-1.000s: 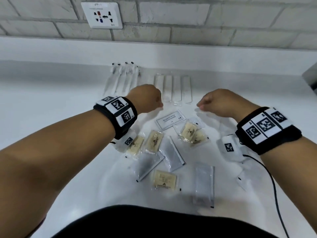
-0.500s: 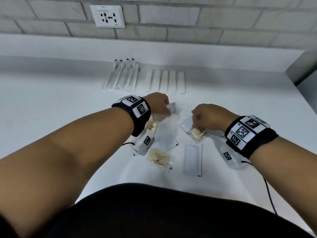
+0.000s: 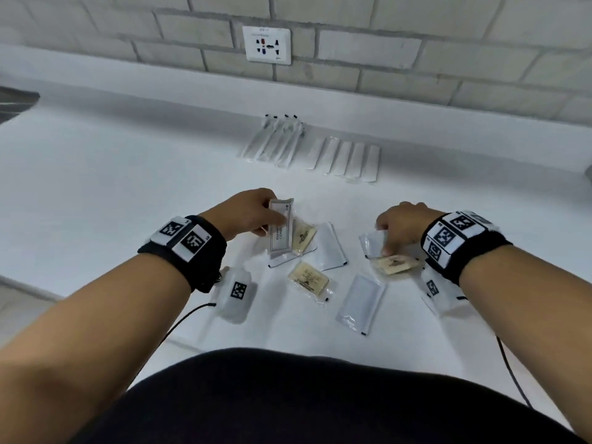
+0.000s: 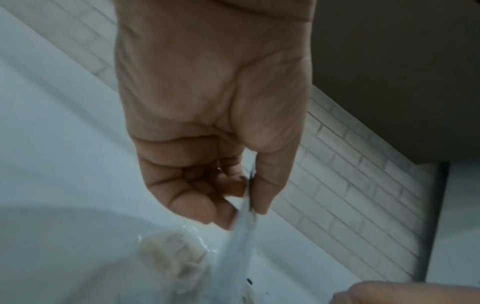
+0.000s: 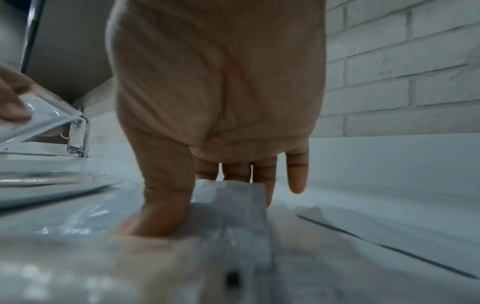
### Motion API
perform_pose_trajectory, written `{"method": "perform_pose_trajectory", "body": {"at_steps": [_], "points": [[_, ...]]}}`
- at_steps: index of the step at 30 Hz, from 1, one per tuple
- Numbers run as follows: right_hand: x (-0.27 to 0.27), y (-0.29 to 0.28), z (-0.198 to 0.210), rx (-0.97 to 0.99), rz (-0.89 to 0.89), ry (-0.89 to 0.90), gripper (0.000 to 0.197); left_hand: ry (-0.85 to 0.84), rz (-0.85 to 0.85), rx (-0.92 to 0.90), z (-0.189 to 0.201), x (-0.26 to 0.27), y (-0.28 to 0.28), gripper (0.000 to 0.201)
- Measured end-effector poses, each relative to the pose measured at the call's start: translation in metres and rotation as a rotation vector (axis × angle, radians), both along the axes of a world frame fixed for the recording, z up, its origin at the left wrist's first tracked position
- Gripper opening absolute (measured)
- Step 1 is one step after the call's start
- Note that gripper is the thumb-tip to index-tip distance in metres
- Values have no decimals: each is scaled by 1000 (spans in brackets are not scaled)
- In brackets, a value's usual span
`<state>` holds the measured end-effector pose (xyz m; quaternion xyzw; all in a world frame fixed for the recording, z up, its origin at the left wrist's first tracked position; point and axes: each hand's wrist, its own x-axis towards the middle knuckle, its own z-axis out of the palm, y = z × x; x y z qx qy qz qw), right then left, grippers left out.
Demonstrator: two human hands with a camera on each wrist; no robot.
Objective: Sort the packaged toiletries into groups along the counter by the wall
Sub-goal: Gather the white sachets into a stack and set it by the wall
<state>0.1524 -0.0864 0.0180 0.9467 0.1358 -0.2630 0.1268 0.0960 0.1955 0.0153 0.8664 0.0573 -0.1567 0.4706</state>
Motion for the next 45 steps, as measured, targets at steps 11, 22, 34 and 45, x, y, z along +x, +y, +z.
{"method": "perform_pose_trajectory", "body": {"at_steps": [11, 22, 34, 45], "points": [[-32, 57, 6, 813, -529, 326, 28, -4, 178, -25, -7, -37, -12, 16], [-42, 91, -1, 256, -161, -26, 61, -59, -14, 459, -11, -29, -11, 21], [-64, 14, 15, 1030, -777, -187, 19, -107, -279, 678, -29, -16, -34, 71], [-128, -6, 9, 775, -516, 312, 58, -67, -478, 749, -23, -12, -28, 73]]}}
